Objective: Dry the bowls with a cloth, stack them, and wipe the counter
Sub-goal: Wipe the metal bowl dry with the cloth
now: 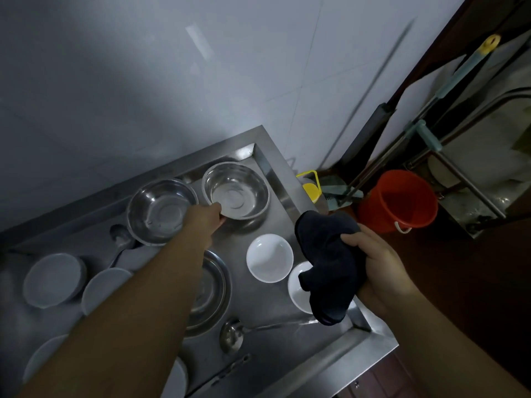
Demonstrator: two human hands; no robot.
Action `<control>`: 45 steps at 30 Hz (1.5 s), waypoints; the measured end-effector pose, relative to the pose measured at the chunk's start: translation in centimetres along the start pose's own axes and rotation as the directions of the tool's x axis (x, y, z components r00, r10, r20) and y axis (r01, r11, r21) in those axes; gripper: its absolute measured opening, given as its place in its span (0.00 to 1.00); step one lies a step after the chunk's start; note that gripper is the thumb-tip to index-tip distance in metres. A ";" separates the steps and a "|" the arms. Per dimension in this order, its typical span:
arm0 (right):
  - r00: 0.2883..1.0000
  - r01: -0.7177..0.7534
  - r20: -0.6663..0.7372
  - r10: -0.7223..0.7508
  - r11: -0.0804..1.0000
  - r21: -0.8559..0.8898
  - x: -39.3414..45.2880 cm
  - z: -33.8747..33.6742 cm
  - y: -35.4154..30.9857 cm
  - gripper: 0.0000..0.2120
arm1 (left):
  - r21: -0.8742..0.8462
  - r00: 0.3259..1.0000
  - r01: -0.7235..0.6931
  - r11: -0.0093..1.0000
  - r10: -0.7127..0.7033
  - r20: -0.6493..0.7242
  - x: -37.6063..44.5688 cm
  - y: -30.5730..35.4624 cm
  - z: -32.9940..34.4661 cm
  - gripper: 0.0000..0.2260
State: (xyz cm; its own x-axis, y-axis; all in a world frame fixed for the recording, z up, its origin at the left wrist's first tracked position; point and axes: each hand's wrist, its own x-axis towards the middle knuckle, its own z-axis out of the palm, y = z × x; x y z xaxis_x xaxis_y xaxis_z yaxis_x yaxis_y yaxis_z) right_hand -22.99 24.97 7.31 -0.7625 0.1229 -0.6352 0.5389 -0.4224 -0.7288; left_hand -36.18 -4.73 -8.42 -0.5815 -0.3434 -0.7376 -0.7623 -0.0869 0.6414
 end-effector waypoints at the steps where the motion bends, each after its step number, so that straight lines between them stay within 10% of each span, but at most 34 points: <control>1: 1.000 0.007 0.024 -0.006 1.000 -0.001 -0.3 -0.1 -0.2 0.13 | 0.028 1.000 -0.028 0.999 0.028 -0.006 -0.3 -0.1 -0.4 0.17; 13: 0.936 0.098 0.346 -0.065 0.992 -0.079 -5.2 0.1 -4.2 0.13 | -0.335 0.995 -0.100 0.937 0.104 -0.005 -16.6 -3.5 -5.1 0.10; 25: 0.669 0.350 0.743 0.002 0.881 -0.318 -10.3 3.2 -7.4 0.20 | -0.537 0.980 -0.163 0.828 0.198 0.008 -33.7 -5.4 -4.9 0.10; 30: 0.491 0.722 0.868 0.073 0.524 -0.452 -11.9 4.2 -8.0 0.31 | -0.525 0.960 -0.192 0.829 0.270 0.075 -38.0 -5.1 -4.8 0.16; 39: 0.193 0.965 0.975 -0.112 -0.156 -0.209 -13.6 8.9 -5.3 0.19 | -0.514 0.872 -0.371 0.773 0.481 0.094 -40.4 -4.6 -7.8 0.15; 45: 0.283 0.839 0.929 -0.240 -0.407 -0.361 -15.1 13.1 -3.7 0.14 | -0.430 0.785 -0.551 0.715 0.619 0.022 -40.5 -3.9 -11.5 0.11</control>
State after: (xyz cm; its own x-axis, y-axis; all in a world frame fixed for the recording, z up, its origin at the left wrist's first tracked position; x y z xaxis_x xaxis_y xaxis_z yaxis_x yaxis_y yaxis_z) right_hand -18.20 12.90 22.96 -0.6773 -0.6979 0.2327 -0.7302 0.5991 -0.3284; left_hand -6.37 -1.21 21.34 -0.9344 -0.3032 -0.1871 -0.1021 -0.2752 0.9559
